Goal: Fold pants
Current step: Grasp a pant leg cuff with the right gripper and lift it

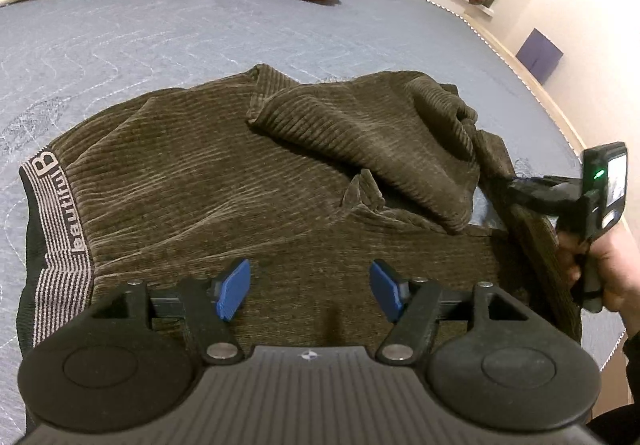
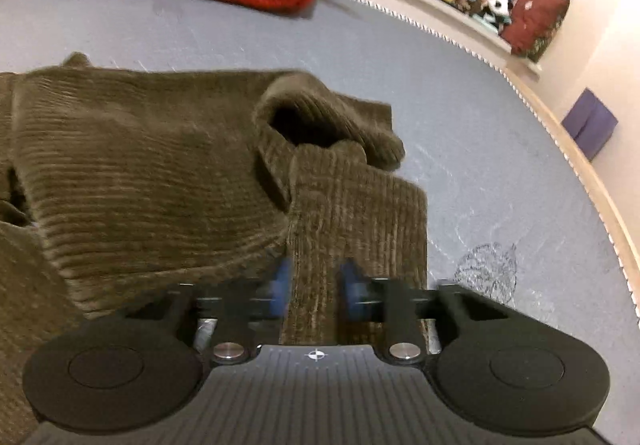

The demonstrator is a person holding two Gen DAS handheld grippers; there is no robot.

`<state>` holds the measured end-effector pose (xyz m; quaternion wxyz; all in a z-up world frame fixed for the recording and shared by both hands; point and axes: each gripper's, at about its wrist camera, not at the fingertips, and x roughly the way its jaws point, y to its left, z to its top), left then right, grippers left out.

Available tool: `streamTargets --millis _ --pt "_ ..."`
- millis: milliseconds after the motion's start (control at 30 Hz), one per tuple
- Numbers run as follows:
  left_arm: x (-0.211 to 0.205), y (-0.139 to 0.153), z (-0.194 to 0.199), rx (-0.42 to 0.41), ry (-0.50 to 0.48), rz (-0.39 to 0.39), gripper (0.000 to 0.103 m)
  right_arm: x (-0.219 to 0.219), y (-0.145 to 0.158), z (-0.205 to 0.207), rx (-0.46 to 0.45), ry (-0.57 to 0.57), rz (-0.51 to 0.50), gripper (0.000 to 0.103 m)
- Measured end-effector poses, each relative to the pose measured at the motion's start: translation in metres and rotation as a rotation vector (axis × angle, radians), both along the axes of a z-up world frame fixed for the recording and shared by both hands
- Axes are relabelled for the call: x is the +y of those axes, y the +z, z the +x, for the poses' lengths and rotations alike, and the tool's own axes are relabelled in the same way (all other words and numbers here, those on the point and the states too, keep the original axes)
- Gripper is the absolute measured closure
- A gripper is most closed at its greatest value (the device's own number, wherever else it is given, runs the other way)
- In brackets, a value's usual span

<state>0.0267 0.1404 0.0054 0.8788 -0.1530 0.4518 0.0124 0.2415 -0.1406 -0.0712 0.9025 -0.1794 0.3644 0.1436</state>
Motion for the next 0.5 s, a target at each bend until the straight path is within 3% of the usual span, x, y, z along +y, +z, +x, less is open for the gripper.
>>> streamTargets --millis 67,133,267,333,433,500 --pt "-0.003 0.001 0.001 0.000 -0.005 0.000 0.031 -0.021 0.012 0.006 -0.008 -0.046 0.095 0.096" --pt "-0.006 0.004 0.000 -0.010 -0.012 -0.004 0.031 -0.050 0.036 0.006 -0.073 -0.138 0.175 0.097" --pt "-0.016 0.009 -0.003 -0.035 -0.033 -0.006 0.031 -0.153 0.092 -0.012 -0.214 -0.367 0.461 0.097" --pt "-0.020 0.008 -0.005 -0.037 -0.044 -0.004 0.031 -0.207 0.106 -0.031 -0.274 -0.483 0.565 0.097" --pt "-0.024 0.007 -0.008 -0.037 -0.064 0.008 0.031 -0.276 0.105 -0.066 -0.336 -0.668 0.596 0.097" --pt "-0.027 0.005 -0.009 -0.034 -0.071 0.016 0.031 -0.317 0.090 -0.089 -0.323 -0.822 0.588 0.097"
